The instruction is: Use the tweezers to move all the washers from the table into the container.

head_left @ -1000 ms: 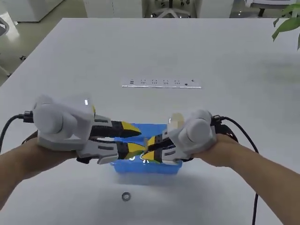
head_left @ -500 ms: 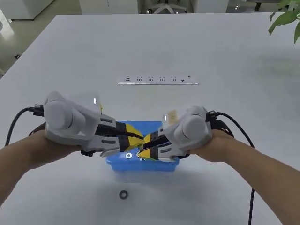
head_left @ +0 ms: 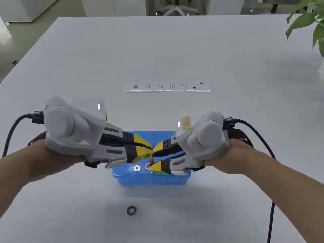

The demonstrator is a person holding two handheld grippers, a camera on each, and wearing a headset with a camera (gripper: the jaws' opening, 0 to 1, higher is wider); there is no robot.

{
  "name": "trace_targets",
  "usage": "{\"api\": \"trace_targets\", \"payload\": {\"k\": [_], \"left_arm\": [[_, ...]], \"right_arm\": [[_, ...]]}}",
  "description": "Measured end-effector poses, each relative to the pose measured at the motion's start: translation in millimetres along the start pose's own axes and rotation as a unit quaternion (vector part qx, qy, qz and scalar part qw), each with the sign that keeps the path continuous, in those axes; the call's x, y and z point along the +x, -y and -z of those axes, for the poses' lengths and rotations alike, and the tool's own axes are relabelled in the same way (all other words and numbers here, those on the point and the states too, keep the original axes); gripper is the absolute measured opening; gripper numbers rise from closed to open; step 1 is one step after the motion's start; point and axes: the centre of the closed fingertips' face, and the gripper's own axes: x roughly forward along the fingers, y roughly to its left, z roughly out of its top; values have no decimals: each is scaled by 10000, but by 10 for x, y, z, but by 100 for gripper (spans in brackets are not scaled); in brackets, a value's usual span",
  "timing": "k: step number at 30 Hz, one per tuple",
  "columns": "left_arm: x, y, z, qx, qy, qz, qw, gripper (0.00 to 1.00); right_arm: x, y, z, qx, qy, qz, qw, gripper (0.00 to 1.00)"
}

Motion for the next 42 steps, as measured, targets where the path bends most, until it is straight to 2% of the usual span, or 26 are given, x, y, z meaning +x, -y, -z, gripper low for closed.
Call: {"api": "trace_targets", "payload": {"k": [14,25,35,42], "left_arm": [[-81,36,-113,129,-52,-70,9999,5],[-245,18,-245,153,-21,-266,9995,5],[-436,43,-296,6,-20,-365,9993,5],[-572,94,-300,16,-46,-447,9990,5]], "right_arm": [[-259,3,-71,413,-20,434,9982,32],[-521,-19,-31,818,-98,909,9924,50],[-652,-137,-58,1004,-69,1250,9870,67],[-696,-257,-38,1205,16,1412,9826,76]]}}
